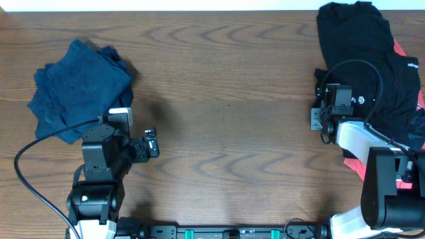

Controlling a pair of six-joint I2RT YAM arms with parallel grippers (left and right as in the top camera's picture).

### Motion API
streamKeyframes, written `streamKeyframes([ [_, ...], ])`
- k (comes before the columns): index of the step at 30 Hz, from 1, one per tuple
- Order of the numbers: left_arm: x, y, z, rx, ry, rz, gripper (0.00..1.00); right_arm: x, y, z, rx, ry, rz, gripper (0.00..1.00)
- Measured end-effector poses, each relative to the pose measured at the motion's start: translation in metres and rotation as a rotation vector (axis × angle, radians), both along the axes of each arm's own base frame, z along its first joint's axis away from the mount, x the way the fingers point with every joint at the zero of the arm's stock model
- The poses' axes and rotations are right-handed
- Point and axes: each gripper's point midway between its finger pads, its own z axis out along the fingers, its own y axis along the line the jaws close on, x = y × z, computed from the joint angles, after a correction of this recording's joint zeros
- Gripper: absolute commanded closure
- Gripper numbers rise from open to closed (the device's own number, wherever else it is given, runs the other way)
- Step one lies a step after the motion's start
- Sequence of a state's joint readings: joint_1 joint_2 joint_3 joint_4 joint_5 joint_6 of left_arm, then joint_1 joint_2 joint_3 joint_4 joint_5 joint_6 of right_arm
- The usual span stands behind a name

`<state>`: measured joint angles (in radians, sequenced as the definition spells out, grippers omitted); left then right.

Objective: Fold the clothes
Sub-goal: 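Reach both grippers to the black shirt on the right pile and grasp it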

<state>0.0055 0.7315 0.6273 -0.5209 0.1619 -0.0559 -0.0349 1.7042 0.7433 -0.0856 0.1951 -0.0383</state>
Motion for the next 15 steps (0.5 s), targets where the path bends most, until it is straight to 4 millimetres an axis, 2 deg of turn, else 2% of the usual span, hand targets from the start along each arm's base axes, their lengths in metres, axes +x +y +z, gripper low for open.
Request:
streamKeyframes([
  [4,0.000,0.000,0.000,0.000,0.000,0.000,0.02,-0.008,0.000,0.006,-0.001,0.022,-0.003,0.99],
  [5,0.000,0.000,0.000,0.000,0.000,0.000,0.02,-0.010,0.000,0.011,-0.001,0.018,-0.003,0.99],
  [7,0.000,0.000,0.000,0.000,0.000,0.000,0.02,-0.009,0.000,0.033,-0.002,-0.015,-0.003,0.99],
  [11,0.000,0.000,0.000,0.000,0.001,0.000,0.02,0.010,0.011,0.111,0.040,-0.169,0.041,0.99],
  [13,0.000,0.000,0.000,0.000,0.000,0.000,0.02,0.013,0.028,0.152,0.081,-0.231,0.108,0.99],
  [15,0.000,0.000,0.000,0.000,0.000,0.000,0.02,0.011,0.057,0.184,0.121,-0.280,0.200,0.99],
])
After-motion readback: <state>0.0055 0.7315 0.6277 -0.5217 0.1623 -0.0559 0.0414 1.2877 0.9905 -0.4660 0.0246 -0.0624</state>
